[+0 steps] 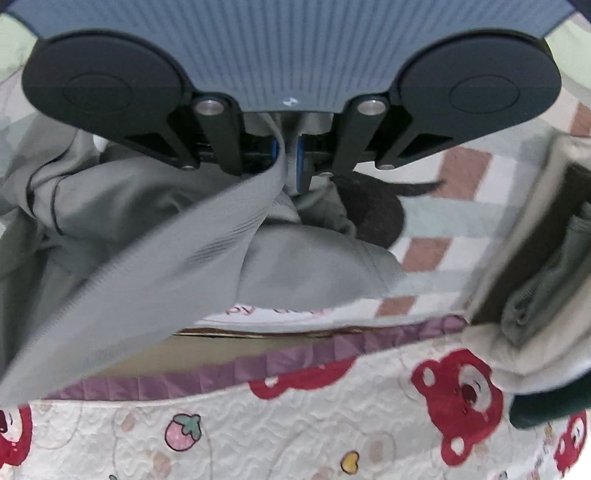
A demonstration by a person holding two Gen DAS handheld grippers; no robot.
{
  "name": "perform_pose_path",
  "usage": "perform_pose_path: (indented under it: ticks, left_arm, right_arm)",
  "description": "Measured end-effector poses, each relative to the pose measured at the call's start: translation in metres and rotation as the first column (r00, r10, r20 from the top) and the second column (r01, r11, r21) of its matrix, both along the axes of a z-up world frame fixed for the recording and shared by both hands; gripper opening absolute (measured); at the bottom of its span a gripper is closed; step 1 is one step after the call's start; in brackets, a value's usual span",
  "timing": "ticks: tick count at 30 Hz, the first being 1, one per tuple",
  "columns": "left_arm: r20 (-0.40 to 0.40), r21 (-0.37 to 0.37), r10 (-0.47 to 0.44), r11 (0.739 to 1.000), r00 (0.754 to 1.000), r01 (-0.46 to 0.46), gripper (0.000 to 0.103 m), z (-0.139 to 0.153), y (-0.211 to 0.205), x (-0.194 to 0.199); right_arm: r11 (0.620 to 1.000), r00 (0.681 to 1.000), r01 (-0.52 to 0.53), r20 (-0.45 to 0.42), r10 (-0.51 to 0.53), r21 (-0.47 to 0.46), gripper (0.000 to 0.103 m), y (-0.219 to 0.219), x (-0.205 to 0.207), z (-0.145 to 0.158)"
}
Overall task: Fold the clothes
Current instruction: 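Lift the grey shirt with both grippers and stretch it between them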
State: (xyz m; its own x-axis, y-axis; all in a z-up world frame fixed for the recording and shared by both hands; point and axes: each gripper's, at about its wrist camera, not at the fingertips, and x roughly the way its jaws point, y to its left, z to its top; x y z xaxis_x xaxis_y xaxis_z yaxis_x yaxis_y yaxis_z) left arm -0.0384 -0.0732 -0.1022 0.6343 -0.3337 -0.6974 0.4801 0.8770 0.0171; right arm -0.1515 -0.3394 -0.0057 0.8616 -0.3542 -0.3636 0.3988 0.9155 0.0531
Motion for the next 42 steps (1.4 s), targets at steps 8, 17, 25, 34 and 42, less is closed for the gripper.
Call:
perform_pose_path:
  ticks: [8,17,25,34,42]
  left_arm:
    - [-0.093,-0.072,-0.086,0.994,0.992,0.079,0.031,-0.008,-0.015,-0.008]
    - [-0.214,0.084,-0.256,0.957,0.943,0.278,0.056,-0.039,-0.059,-0.046]
    - [-0.093,0.072,-0.231,0.969,0.968,0.238,0.007,-0.024,-0.055,-0.036]
    - [0.233,-0.043,0.063,0.998,0.970,-0.055,0.006,0.113,-0.003,0.021]
    - [0.152,-0.165,0.039,0.986,0.988,-0.014,0.009,0.121,0.039,0.007]
  right_arm:
    - [0.994,0.995,0.077,0.069,-0.071,-0.080,0.006,0.001,-0.015,0.032]
    - [0.984,0.982,0.161,0.112,-0.152,-0.078,0.006,-0.029,-0.041,0.048]
    - [0.975,0.977,0.193,0.110,-0.182,-0.107,0.006,-0.044,-0.053,0.054]
    - [0.962,0.963,0.255,0.122,-0.242,-0.100,0.006,-0.052,-0.073,0.053]
    - [0.928,0.924,0.354,0.199,-0.328,-0.115,0.006,-0.028,-0.125,0.045]
